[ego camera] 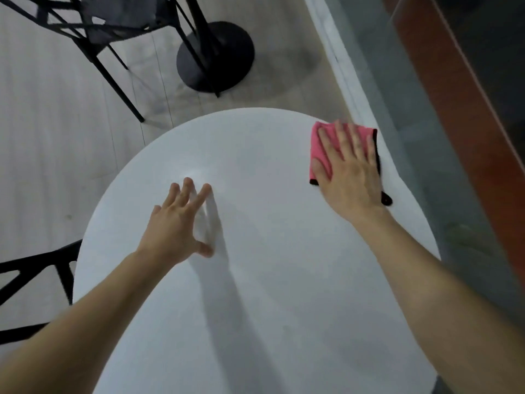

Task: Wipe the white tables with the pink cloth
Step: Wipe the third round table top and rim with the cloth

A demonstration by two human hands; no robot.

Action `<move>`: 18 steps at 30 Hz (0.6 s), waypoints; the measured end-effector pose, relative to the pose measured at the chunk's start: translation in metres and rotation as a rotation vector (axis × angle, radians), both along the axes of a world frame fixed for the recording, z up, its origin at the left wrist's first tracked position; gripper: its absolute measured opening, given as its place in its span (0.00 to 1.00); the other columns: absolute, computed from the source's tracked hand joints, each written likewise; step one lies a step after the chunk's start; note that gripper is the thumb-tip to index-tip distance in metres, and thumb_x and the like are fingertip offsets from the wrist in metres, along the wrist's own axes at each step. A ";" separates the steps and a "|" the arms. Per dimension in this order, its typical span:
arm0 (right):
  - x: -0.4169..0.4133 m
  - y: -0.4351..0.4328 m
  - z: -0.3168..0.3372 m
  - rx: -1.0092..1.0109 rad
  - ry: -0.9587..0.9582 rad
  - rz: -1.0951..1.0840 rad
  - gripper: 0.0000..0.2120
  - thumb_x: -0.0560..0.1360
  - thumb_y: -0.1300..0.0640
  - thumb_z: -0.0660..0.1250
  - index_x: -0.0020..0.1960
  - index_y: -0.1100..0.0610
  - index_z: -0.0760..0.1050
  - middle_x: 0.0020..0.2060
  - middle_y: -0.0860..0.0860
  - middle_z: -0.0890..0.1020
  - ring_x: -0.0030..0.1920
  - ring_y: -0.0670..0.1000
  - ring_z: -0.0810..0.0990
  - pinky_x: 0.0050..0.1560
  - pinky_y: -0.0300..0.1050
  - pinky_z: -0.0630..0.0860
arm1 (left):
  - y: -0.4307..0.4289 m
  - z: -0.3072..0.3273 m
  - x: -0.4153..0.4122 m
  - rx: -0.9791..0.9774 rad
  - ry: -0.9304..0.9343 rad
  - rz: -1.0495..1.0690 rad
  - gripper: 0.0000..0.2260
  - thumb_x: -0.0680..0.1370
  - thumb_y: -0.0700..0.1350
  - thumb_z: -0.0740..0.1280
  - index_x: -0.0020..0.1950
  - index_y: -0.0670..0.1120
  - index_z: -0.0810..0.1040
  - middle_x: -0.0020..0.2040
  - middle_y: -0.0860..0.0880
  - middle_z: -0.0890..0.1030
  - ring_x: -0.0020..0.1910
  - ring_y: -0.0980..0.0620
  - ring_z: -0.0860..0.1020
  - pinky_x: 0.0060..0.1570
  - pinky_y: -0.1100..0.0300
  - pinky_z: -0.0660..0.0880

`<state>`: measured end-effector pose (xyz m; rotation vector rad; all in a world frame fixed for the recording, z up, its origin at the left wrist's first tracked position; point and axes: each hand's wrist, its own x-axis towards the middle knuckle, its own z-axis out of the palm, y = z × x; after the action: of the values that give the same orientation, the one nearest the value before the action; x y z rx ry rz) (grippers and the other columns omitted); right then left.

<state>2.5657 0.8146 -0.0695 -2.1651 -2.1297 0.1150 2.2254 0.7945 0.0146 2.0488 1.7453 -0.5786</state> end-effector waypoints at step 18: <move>0.073 -0.085 -0.001 -0.003 0.049 0.140 0.32 0.88 0.38 0.49 0.88 0.49 0.52 0.88 0.54 0.53 0.88 0.57 0.49 0.85 0.65 0.49 | -0.043 -0.020 0.128 0.065 -0.003 -0.068 0.73 0.52 0.68 0.87 0.87 0.66 0.45 0.87 0.50 0.49 0.80 0.35 0.58 0.60 0.32 0.79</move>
<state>2.6383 0.7292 -0.0706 -1.9917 -2.2530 0.1809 2.3538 0.7514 -0.0050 2.1595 1.7204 -0.5456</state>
